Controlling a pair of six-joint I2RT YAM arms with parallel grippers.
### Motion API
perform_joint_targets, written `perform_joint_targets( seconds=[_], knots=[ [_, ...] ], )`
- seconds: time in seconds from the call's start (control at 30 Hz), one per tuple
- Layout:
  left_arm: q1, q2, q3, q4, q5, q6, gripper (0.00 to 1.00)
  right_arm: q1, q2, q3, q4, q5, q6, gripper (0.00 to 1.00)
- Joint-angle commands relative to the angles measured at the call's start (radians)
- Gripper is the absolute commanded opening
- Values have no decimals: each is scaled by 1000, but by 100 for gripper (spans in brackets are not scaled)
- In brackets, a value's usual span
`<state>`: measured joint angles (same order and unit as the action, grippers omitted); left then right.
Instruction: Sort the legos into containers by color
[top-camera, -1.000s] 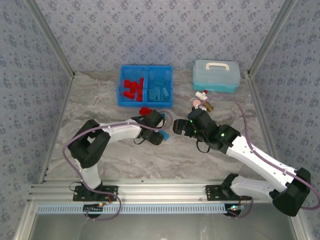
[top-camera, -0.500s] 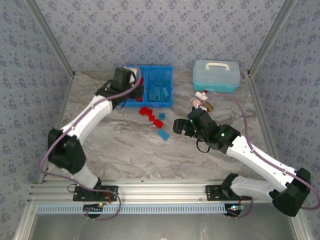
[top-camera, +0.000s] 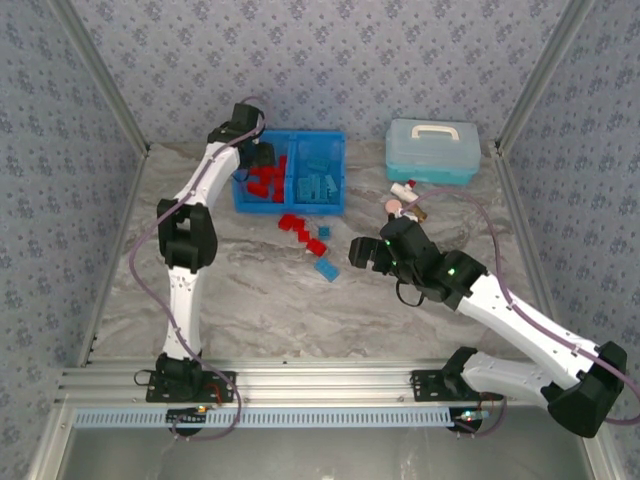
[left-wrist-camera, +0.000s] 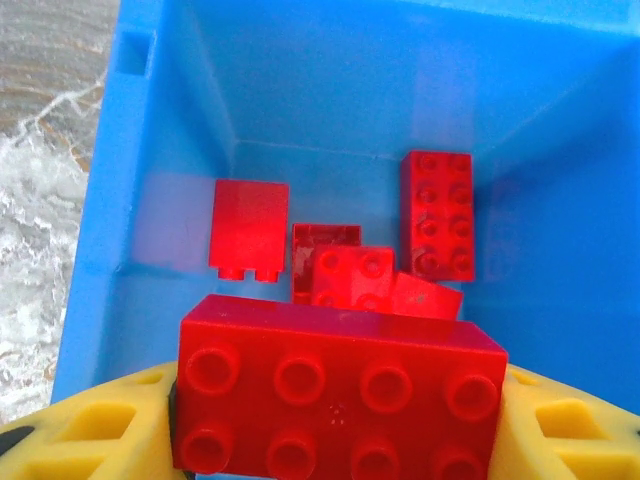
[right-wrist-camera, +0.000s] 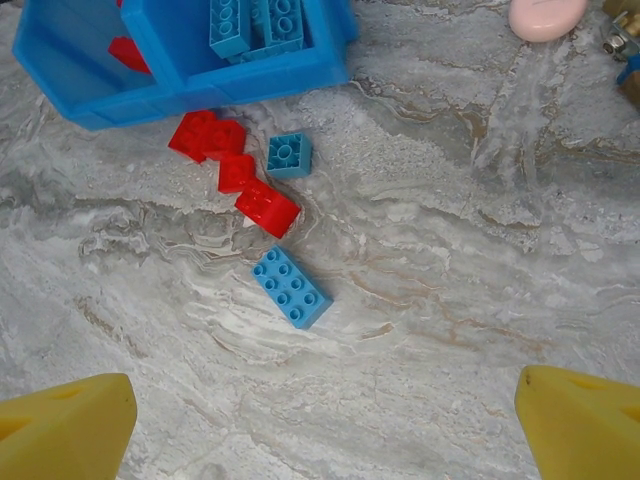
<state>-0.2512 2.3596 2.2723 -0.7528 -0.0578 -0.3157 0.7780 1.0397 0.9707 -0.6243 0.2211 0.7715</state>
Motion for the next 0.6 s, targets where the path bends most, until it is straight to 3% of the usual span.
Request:
perform_joint_targets(
  seconds=[0.0,0.23,0.4,0.57],
  knots=[
    [4,-10,54,-82,66,-20,66,-6,5,3,-22,23,16,100],
    [-9,-147,-32,-45,112,-15,82,-21,95,17,9,-26,-33,100],
    [-14,-296,-105,-35,130,-20,84,-26,180,78,5,-59,-133,100],
    [-32,-567,-295,42,164,-9,85,-28,309,115,83,-147,-368,100]
  ],
)
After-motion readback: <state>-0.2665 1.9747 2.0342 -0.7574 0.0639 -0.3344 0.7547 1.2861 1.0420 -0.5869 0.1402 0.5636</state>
